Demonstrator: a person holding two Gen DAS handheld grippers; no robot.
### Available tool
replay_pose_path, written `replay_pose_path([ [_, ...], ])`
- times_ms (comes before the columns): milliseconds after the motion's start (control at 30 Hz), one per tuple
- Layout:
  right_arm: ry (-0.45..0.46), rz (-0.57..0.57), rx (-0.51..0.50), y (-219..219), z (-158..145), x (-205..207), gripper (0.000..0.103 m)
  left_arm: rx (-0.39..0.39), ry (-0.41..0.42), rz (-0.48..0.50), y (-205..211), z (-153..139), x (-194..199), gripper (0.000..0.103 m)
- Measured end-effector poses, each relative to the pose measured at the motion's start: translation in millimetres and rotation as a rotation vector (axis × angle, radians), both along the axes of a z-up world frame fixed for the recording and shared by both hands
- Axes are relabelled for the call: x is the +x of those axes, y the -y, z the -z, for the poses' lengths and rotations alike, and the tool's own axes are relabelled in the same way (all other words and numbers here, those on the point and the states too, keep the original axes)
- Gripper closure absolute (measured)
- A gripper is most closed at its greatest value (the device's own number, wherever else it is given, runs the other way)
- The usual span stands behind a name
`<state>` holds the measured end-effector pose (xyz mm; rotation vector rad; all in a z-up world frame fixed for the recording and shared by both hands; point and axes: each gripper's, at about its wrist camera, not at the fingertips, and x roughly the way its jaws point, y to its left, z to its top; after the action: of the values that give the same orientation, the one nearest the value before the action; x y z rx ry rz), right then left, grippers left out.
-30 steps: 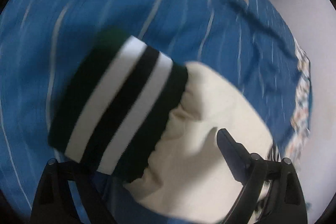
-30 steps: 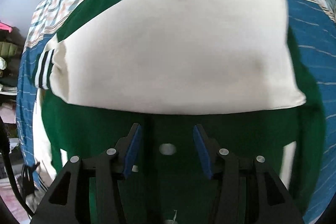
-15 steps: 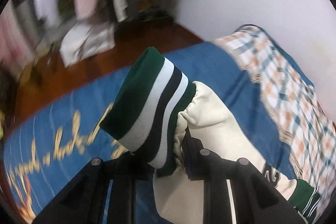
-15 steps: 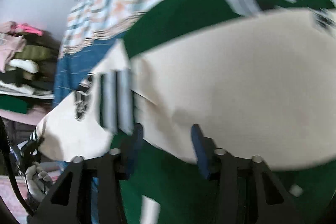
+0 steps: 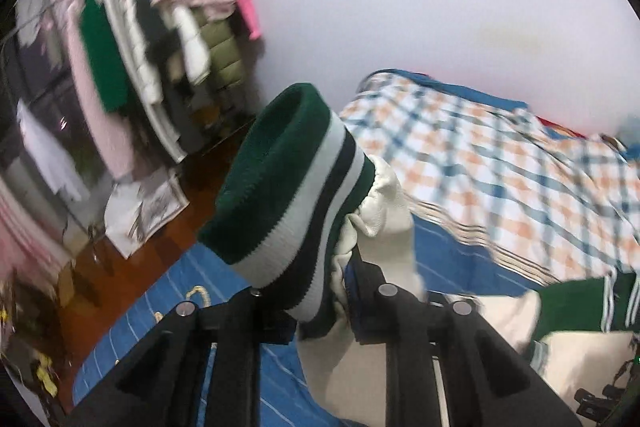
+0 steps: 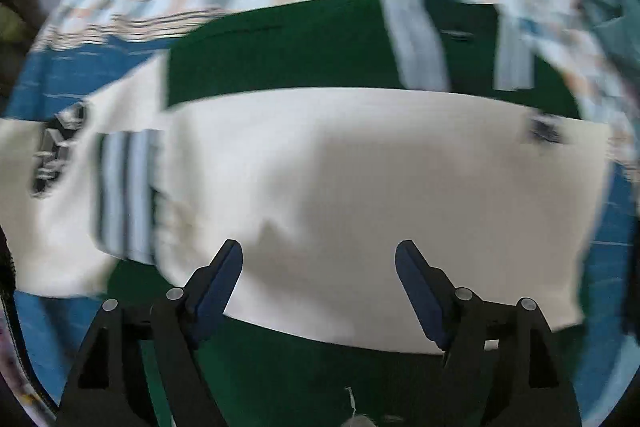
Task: Fold large clothes
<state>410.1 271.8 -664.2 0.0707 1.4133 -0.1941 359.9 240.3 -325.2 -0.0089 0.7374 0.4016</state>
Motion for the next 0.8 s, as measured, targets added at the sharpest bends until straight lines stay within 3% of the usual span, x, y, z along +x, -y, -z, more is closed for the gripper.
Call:
replay_pose_path([
  [233,-0.019,0.091,-0.002,77.7,-3.5,-23.8,0.021,0.024,0.011,0.186,118.7,-37.6,-3.3,0.090],
  [367,0.002,0.170,0.034,135.0,-13.2,-36.0,0.021,-0.016,-0.005,0.302,195.9,-50.2,-5.7,0.090],
  [433,0.006,0.219,0.059,167.0,-16.4,-43.8,0.021,-0.079,-0.032,0.363,240.7,-49.3,-4.3,0.090],
  [633,0.009,0.380,0.121,278.6,-18.9,-81.5,0.021,-0.206,-0.156,0.567,406.1,-14.5,-7.7,0.090],
  [800,0.002,0.454,0.141,359.4,-8.0,-114.8,0.021,-0.201,-0.323,0.658,513.3,59.1,-10.0,0.087],
])
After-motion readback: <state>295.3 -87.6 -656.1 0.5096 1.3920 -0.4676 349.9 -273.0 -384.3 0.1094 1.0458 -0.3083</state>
